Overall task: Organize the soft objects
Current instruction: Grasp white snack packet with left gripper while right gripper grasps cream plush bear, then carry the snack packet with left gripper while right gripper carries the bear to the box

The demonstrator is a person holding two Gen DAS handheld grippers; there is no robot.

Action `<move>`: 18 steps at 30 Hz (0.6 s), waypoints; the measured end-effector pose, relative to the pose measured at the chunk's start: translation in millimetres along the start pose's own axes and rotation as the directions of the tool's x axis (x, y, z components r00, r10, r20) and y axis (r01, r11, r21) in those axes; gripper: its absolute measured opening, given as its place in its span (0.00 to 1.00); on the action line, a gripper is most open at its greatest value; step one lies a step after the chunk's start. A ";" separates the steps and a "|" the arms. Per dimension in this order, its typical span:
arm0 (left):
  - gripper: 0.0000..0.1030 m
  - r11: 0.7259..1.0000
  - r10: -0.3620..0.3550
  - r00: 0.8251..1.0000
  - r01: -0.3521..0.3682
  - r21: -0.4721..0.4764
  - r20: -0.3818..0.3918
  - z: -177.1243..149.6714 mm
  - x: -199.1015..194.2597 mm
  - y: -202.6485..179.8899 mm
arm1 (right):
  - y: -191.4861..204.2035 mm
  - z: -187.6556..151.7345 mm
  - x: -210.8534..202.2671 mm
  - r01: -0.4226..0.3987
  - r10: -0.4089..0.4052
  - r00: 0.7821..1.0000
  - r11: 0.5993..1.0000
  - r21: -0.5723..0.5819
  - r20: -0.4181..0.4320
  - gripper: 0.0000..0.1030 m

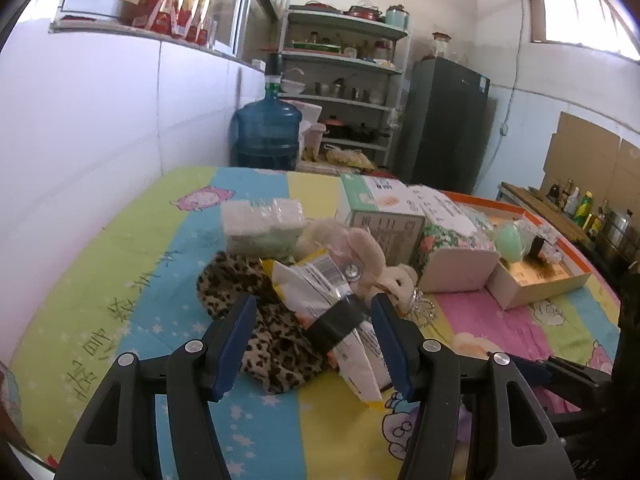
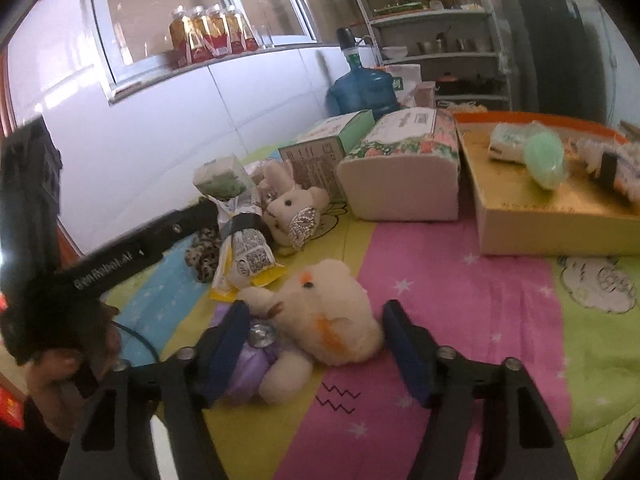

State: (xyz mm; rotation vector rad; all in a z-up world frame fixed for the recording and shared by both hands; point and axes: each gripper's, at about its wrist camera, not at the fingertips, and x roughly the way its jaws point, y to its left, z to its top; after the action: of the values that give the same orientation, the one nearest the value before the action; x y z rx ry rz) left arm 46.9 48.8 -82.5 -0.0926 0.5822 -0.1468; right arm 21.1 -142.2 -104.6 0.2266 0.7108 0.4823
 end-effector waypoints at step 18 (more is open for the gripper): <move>0.60 0.999 -0.045 0.997 0.044 -0.027 -0.064 -7.9 26.8 -18.6 | -4.0 6.1 -24.1 -0.001 0.003 0.996 1.000 -0.021 0.093 0.50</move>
State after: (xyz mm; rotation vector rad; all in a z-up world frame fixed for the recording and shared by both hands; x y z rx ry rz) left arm 62.5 25.7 -101.1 -0.1263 0.6467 -0.1859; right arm 10.8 -157.8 -87.8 0.2287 0.6139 0.4783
